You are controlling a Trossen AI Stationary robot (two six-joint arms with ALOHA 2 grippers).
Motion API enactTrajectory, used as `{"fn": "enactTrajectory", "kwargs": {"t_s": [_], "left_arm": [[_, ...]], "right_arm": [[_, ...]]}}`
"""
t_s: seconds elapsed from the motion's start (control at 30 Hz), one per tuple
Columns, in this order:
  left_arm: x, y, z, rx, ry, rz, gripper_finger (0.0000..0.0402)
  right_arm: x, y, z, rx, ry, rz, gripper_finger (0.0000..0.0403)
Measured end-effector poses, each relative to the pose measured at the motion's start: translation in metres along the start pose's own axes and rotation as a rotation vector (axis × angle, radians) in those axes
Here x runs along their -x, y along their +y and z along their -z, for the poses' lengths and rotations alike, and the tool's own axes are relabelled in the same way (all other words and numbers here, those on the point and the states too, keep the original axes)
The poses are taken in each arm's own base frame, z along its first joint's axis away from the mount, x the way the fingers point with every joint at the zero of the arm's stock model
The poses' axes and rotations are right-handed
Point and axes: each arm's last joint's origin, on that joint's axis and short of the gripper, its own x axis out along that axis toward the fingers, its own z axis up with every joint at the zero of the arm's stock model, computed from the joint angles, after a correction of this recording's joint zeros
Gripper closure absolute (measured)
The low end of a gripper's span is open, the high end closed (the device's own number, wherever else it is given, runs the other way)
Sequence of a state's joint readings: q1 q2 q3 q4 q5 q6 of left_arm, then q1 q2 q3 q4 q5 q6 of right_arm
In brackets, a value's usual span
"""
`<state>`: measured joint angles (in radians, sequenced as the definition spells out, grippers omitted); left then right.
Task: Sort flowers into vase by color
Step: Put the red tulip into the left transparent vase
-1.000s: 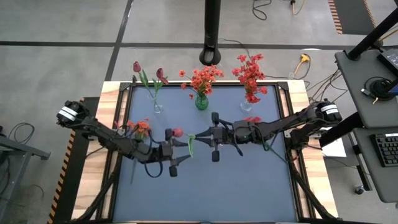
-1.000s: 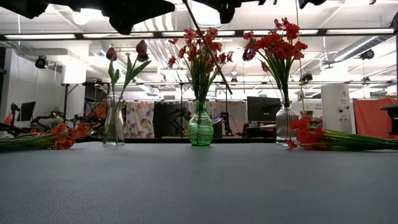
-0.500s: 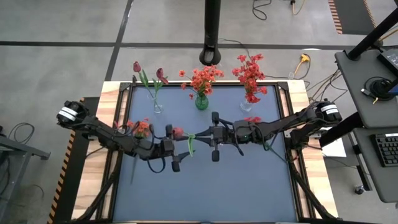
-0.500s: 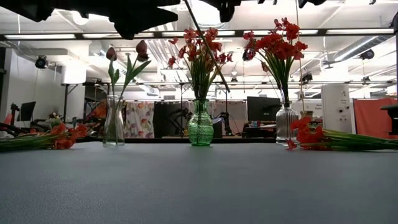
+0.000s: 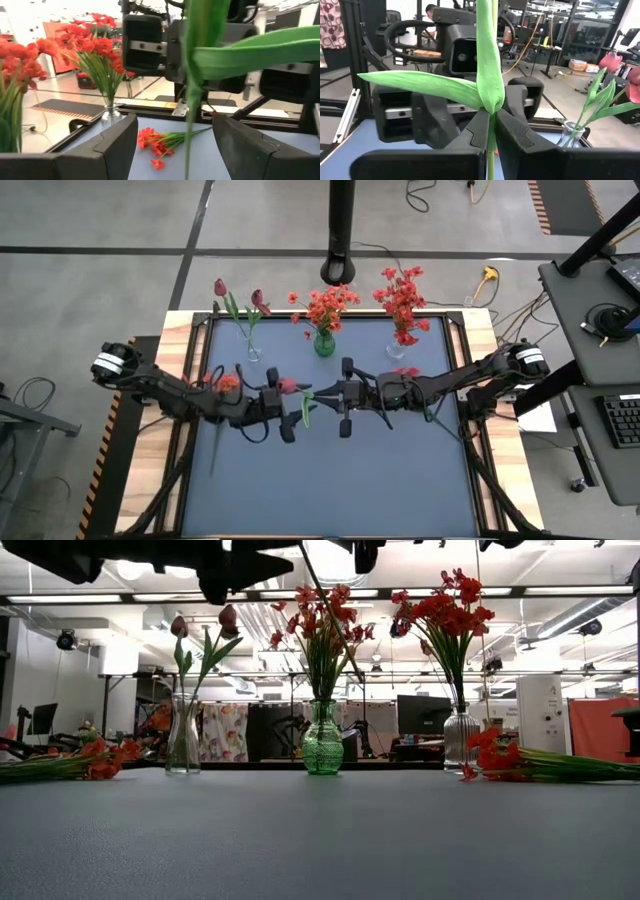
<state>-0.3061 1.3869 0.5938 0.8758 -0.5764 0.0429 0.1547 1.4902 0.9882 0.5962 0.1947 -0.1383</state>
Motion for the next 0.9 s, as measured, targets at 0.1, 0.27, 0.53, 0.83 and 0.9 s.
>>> {"fn": "enactTrajectory", "kwargs": {"t_s": [0.1,0.27,0.53,0.83,0.9], "left_arm": [[-0.003,0.005,0.000,-0.001,-0.003,0.020,0.0168],[-0.006,0.009,-0.002,0.007,-0.023,0.027,0.0185],[-0.007,0.011,-0.002,-0.006,-0.023,0.019,0.0248],[-0.008,0.012,-0.002,-0.027,-0.024,0.020,0.0326],[-0.008,0.012,-0.002,-0.027,-0.024,0.020,0.0340]], "right_arm": [[0.000,0.000,0.000,0.000,-0.001,0.000,0.0385],[0.000,0.000,0.000,0.003,0.000,0.000,0.0385],[0.000,0.000,0.000,0.011,0.000,0.002,0.0385],[0.000,-0.001,0.000,0.016,0.001,0.008,0.0385],[0.000,-0.001,0.000,0.015,0.001,0.009,0.0385]]}}
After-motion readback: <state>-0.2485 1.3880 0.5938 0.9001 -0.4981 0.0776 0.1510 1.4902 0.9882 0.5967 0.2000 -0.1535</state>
